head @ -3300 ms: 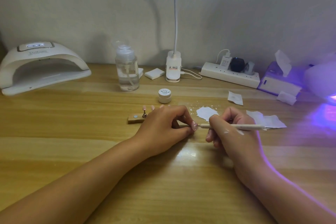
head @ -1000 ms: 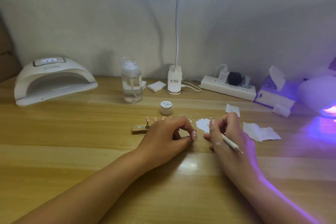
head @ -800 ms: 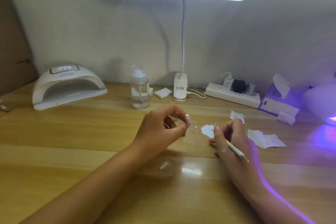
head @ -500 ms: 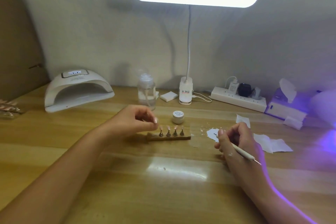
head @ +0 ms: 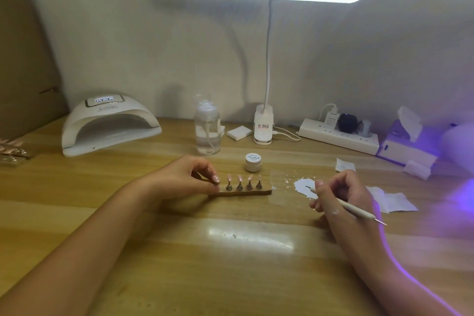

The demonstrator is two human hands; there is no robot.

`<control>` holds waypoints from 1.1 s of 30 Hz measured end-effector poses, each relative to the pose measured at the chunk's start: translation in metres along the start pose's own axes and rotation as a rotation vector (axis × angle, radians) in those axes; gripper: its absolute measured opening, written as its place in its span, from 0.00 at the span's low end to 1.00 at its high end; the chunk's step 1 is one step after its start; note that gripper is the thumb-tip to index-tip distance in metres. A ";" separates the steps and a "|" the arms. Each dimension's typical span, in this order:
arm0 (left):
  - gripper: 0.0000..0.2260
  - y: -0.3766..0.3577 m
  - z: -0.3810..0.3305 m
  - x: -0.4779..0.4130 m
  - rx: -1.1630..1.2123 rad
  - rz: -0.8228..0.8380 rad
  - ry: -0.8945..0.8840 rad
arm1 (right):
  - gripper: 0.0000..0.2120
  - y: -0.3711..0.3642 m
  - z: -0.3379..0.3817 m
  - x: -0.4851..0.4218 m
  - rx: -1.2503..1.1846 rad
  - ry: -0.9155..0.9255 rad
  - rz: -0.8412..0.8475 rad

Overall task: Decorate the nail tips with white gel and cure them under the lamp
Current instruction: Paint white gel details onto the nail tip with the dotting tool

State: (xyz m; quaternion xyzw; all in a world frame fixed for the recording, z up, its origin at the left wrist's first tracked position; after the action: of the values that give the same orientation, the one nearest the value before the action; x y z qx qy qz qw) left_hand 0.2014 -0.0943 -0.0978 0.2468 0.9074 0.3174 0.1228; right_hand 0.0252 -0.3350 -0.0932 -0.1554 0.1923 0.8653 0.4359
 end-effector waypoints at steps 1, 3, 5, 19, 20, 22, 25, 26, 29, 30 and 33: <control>0.06 -0.001 0.000 0.000 -0.011 0.004 0.000 | 0.10 0.001 -0.001 -0.001 -0.017 -0.017 -0.006; 0.08 -0.003 -0.001 -0.001 -0.020 -0.016 -0.002 | 0.10 0.003 -0.003 -0.002 -0.062 -0.051 -0.027; 0.12 -0.001 -0.004 -0.001 -0.055 -0.079 -0.011 | 0.09 0.005 -0.004 -0.004 -0.091 -0.070 -0.052; 0.03 -0.009 -0.066 0.013 -0.630 -0.313 -0.403 | 0.14 0.032 -0.022 -0.030 -0.032 -0.152 -0.116; 0.02 -0.007 -0.070 0.015 -0.661 -0.318 -0.420 | 0.12 0.031 -0.027 -0.031 -0.006 -0.184 -0.089; 0.02 0.000 -0.077 0.015 -0.675 -0.344 -0.435 | 0.07 0.026 -0.035 -0.031 0.044 -0.221 -0.032; 0.04 0.005 -0.090 0.018 -0.396 -0.356 -0.413 | 0.04 0.021 -0.034 -0.028 0.092 -0.213 0.015; 0.04 -0.004 -0.097 0.021 -0.228 -0.316 -0.407 | 0.05 0.019 -0.033 -0.027 0.107 -0.203 0.030; 0.08 -0.055 -0.108 0.031 0.000 -0.199 -0.420 | 0.08 0.015 -0.032 -0.025 0.131 -0.203 0.069; 0.08 -0.073 -0.107 0.033 -0.012 -0.176 -0.423 | 0.08 0.015 -0.032 -0.025 0.130 -0.207 0.071; 0.05 -0.100 -0.096 0.032 -0.071 -0.185 -0.421 | 0.08 0.020 -0.031 -0.027 0.121 -0.199 0.026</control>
State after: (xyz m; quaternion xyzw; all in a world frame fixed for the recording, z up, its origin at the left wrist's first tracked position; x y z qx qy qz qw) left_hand 0.1005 -0.1948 -0.0895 0.2189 0.8688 0.2780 0.3463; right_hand 0.0276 -0.3788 -0.1045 -0.0397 0.2021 0.8689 0.4501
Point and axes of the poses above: each hand's wrist, its own x-axis away from the middle knuckle, its own y-axis out of the back of the hand, z = x × y, the point moved 9 cm from there along -x, towards the middle knuckle, and after that the axes turned 11 degrees about -z, right-handed, at the moved point
